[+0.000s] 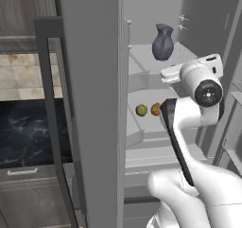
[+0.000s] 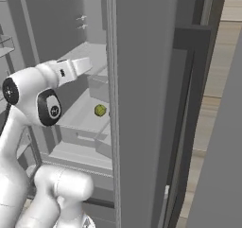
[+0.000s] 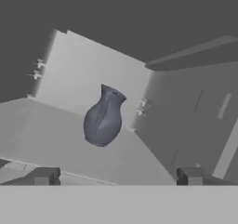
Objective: Move the chicken breast and apple from the top shelf to the second highest shelf to make space. Then, place the pitcher from the counter on the cleared top shelf.
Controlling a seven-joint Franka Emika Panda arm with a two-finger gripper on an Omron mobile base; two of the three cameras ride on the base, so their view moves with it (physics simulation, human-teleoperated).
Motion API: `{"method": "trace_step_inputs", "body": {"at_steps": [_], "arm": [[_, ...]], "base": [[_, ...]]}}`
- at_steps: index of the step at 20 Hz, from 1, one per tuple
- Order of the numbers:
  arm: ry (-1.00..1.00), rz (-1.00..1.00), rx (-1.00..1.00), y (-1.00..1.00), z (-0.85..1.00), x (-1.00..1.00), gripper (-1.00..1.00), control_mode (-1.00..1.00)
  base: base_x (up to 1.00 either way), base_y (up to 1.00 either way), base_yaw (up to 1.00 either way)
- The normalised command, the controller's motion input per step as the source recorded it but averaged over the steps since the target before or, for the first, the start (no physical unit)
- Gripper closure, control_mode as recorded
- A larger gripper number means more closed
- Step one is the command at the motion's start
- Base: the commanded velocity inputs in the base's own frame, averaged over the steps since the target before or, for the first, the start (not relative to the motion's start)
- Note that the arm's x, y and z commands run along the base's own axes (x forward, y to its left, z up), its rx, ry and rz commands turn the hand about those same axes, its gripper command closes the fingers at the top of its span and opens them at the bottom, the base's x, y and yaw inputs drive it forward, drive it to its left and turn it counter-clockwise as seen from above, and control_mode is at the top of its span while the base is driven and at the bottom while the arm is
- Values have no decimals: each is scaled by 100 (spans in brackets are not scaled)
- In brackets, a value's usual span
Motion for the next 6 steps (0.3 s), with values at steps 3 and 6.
{"method": "trace_step_inputs", "body": {"at_steps": [3,6], "arm": [[0,6,1,31,9,-100,-100,-100],[-2,4,1,28,20,-99,-100,-100]], "base": [[0,0,0],[0,0,0]]}}
